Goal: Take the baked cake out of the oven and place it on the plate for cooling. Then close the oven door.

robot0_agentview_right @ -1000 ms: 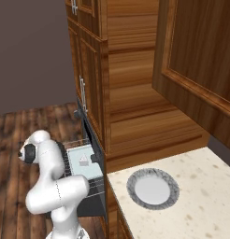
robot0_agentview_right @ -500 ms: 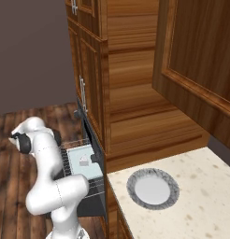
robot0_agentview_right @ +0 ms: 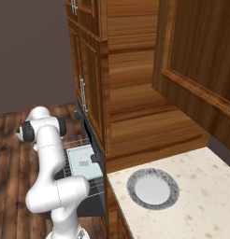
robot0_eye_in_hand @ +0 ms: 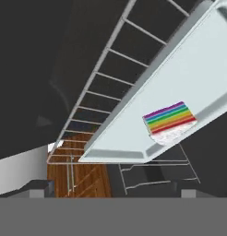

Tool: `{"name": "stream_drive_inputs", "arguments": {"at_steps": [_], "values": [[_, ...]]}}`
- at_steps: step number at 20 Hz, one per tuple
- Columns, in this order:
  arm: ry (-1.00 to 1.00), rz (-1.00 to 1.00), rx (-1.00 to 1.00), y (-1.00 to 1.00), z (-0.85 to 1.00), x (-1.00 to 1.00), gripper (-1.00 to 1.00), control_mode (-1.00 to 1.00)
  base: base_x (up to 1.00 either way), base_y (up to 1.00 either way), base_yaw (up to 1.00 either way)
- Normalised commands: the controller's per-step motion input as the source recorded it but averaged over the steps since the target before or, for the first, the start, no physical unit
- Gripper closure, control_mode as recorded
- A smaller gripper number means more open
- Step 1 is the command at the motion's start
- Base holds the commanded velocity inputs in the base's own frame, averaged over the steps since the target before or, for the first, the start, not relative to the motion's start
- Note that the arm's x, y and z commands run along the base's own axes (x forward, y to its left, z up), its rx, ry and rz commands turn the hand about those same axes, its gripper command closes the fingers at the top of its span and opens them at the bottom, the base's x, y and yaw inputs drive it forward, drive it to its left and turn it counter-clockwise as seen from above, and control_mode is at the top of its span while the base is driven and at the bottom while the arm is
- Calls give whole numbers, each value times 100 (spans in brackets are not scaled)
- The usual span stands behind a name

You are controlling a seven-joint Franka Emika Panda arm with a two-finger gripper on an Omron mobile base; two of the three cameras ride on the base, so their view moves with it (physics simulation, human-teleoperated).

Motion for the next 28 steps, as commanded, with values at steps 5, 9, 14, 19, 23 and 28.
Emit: {"name": "stream_drive_inputs", "arguments": {"at_steps": [5,9,14,19,23,28], "values": [[-12,0,2,-53,8,0,-100,-100,0,0,0],[-7,0,8,-38,6,0,-100,-100,0,0,0],[-12,0,16,-33,-5,0,-100,-100,0,0,0],[-24,0,12,-10,-14,7,-100,-100,0,0,0],[-25,0,10,0,-4,6,-100,-100,0,0,0],[-30,0,9,0,-11,1,-100,-100,0,0,0]]}}
